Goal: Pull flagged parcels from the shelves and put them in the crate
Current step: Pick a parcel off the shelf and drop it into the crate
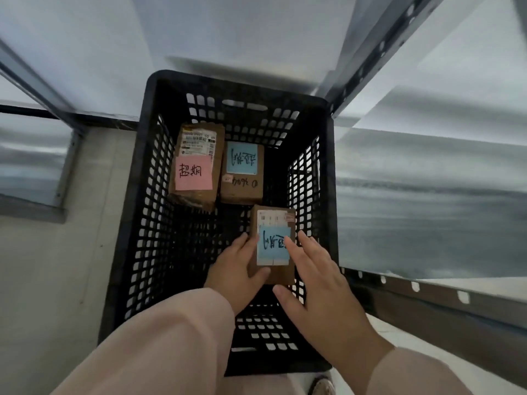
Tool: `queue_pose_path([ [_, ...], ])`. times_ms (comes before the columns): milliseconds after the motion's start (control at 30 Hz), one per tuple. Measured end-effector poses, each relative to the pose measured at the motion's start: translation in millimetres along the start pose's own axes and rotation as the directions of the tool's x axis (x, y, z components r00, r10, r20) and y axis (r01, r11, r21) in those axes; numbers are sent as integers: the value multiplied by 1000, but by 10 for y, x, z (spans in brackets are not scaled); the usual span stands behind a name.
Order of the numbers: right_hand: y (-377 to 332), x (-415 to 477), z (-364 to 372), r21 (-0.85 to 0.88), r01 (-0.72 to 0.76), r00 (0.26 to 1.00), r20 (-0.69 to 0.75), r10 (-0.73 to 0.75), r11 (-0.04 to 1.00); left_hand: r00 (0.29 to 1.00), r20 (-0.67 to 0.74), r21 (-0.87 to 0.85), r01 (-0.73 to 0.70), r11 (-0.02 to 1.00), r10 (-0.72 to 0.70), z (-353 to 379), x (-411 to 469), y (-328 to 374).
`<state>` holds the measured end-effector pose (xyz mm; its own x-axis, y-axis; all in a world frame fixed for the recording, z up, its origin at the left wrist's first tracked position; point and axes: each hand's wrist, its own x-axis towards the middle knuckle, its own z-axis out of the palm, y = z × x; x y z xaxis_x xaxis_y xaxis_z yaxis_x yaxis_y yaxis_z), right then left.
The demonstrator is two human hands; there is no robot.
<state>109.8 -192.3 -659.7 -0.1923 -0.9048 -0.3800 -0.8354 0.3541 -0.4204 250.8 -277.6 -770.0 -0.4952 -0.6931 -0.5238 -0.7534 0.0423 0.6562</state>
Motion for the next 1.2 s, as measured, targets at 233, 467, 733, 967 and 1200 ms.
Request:
queue_pose_path([
  [233, -366, -597, -393, -178, 137, 987, -59, -150, 974, 894, -365, 363, -122, 924, 261, -663, -1127, 541],
  [467, -402, -1807, -1107, -221, 280, 934, -161, -318, 934, 780, -443, 548, -155, 822, 442, -726, -2476, 1476],
  [733, 228, -3453, -2138, -257, 231, 829, -452, -328, 938, 595, -486, 624, -276, 731, 640, -126, -3818, 3124],
  [967, 1043, -4617, -3285, -235, 42, 668, -716, -202, 971, 377, -393, 705, -461, 538, 839, 302, -4309, 4793],
  [1200, 1568, -5303, -4254, -161, -136, 495, -866, -74, 977, 155, -319, 740, -576, 348, 935, 500, -4498, 6273],
])
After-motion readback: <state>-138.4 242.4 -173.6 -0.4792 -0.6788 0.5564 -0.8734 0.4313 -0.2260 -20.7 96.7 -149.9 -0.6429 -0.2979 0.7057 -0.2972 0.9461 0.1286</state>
